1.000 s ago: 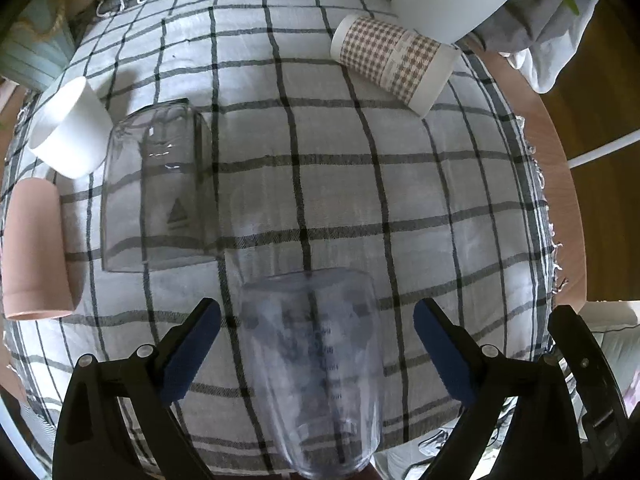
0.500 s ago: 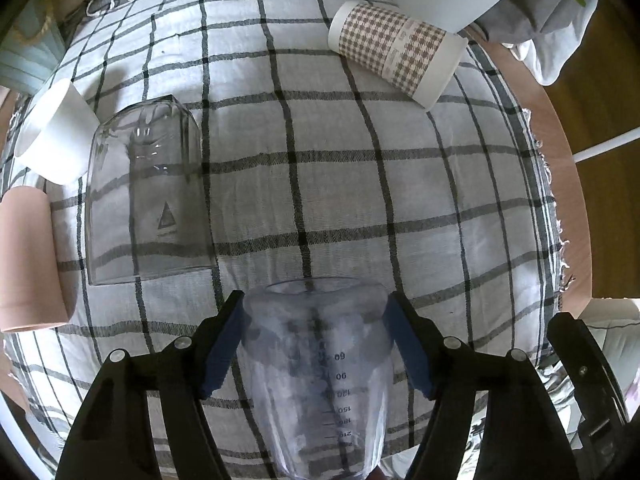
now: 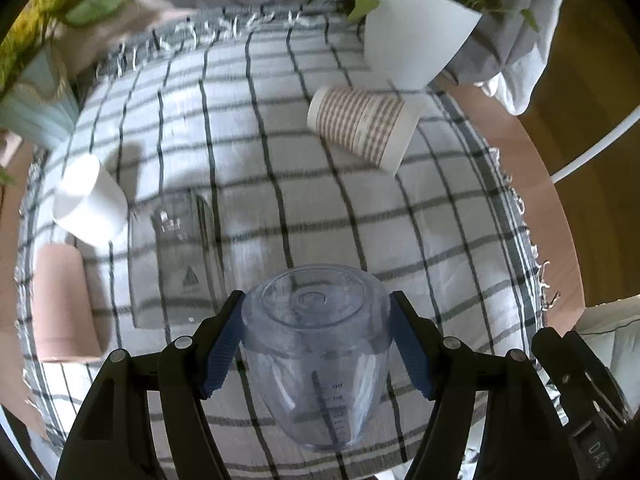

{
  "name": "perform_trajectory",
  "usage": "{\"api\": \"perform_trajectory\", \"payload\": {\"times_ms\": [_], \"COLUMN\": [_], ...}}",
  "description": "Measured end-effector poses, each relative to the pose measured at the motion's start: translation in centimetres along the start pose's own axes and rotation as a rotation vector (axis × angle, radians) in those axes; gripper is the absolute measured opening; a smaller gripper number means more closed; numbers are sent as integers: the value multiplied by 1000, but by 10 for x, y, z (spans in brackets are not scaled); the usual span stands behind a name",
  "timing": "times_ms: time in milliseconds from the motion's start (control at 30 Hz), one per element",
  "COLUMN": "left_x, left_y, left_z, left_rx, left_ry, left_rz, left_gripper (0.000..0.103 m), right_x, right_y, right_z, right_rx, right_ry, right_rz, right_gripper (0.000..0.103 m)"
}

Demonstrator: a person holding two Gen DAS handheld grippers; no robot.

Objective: Flip cup upside down

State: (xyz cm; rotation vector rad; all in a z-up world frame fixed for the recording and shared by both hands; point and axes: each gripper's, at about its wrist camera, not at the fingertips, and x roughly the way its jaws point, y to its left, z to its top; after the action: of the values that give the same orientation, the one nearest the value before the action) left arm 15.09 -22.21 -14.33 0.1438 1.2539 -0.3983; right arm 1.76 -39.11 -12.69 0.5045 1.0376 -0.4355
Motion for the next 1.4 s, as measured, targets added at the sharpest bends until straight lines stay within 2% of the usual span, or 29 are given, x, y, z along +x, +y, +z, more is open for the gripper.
{"api": "perform_trajectory", "payload": {"times_ms": [167, 467, 833, 1067, 1167, 1267, 1400], "left_x": [-15, -31, -42, -42, -38, -35, -35], "left_y": [-5, -16, -16, -15, -13, -11, -11], "left_z": [0, -28, -61, -64, -63, -62, -61], "left_rx": [40, 102, 142, 139, 115, 104, 111], "left_ry": [-80, -129, -137, -132, -101, -85, -92], "left_rz": [0, 7, 1, -10, -46, -47, -27], "left_gripper": [70, 70, 70, 70, 71, 79, 83], "right_x": [-7, -9, -6, -8, -9, -10, -11], "right_y": [-2, -1, -2, 4, 5, 5, 6], "right_z": [0, -8, -22, -25, -25, -24, -23], "right_rx": [-2, -51, -87, -120, -120, -116, -124], "right_ry": [-17, -11, 39, 43, 40, 41, 40], "right_rz": [-10, -43, -61, -68, -67, -62, -65], "right_gripper": [79, 79, 79, 79, 79, 79, 79]}}
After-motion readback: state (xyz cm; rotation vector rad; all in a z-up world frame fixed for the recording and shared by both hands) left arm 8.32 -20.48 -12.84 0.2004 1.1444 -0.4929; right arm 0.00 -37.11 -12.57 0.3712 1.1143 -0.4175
